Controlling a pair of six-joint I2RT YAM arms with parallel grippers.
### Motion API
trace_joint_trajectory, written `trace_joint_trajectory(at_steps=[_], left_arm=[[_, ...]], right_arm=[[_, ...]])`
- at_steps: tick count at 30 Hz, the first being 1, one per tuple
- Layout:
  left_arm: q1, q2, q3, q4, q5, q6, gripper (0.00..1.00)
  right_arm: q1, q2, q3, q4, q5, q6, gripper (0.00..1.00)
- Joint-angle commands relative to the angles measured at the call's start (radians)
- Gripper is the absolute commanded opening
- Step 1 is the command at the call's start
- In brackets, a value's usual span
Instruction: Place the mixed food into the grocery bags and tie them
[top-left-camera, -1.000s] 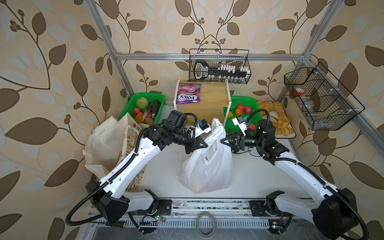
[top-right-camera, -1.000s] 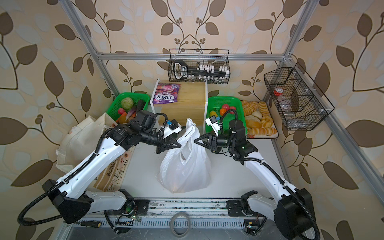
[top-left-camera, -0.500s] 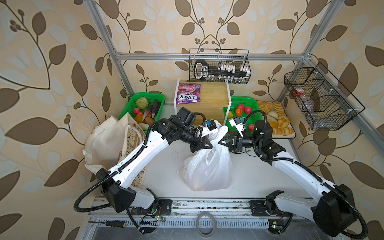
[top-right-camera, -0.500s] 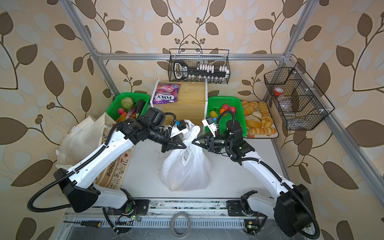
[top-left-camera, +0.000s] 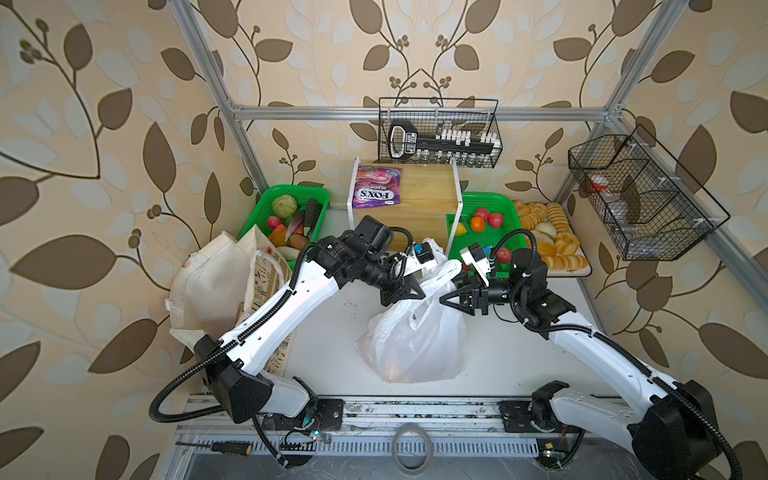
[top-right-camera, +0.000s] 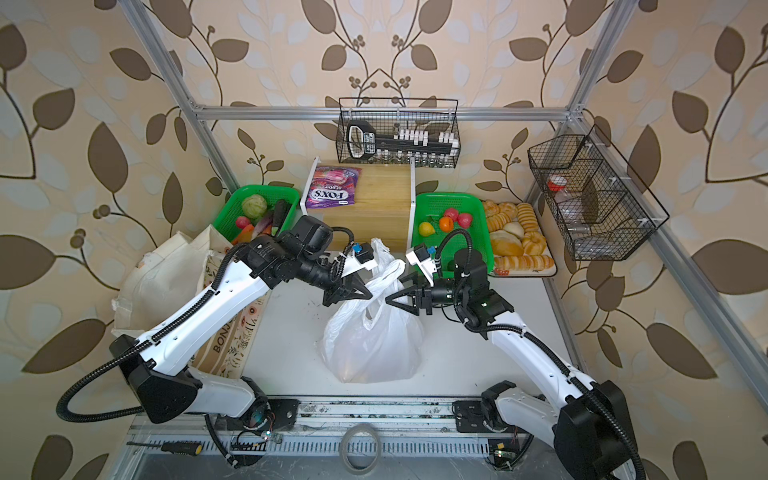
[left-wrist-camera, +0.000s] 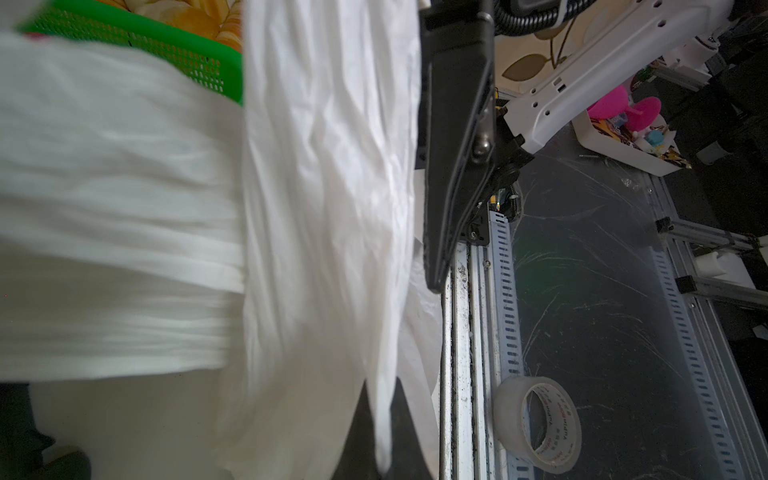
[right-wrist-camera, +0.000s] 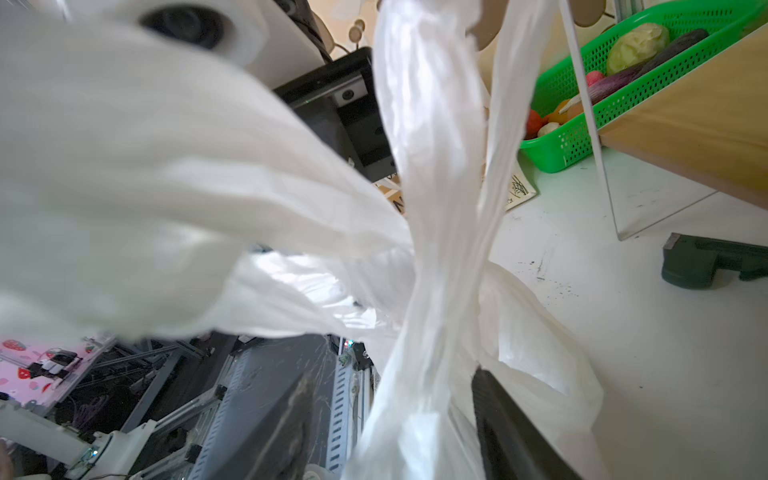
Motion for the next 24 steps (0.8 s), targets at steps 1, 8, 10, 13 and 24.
trace_joint_trajectory(at_steps=[1,8,10,13,24], left_arm=[[-0.005,0.006,0.053,-0.009,0.049,0.014,0.0],[-0.011,0.073,0.113,-0.093,0.08,0.055,0.0],[-0.011,0.094,0.129,-0.111,0.077,0.065,0.0],[-0.012,0.107,0.138,-0.119,0.077,0.072,0.0],[-0.011,0.12,0.135,-0.097,0.108,0.064,0.0]], right_arm=[[0.009,-0.009,-0.006,-0.017,-0.02,-0.072,0.66],[0.025,0.04,0.0,0.126,0.003,0.018,0.69],[0.028,0.053,0.003,0.147,-0.014,0.028,0.69],[0.031,0.053,0.0,0.176,-0.015,0.047,0.7],[0.036,0.059,-0.021,0.283,0.022,0.113,0.63]])
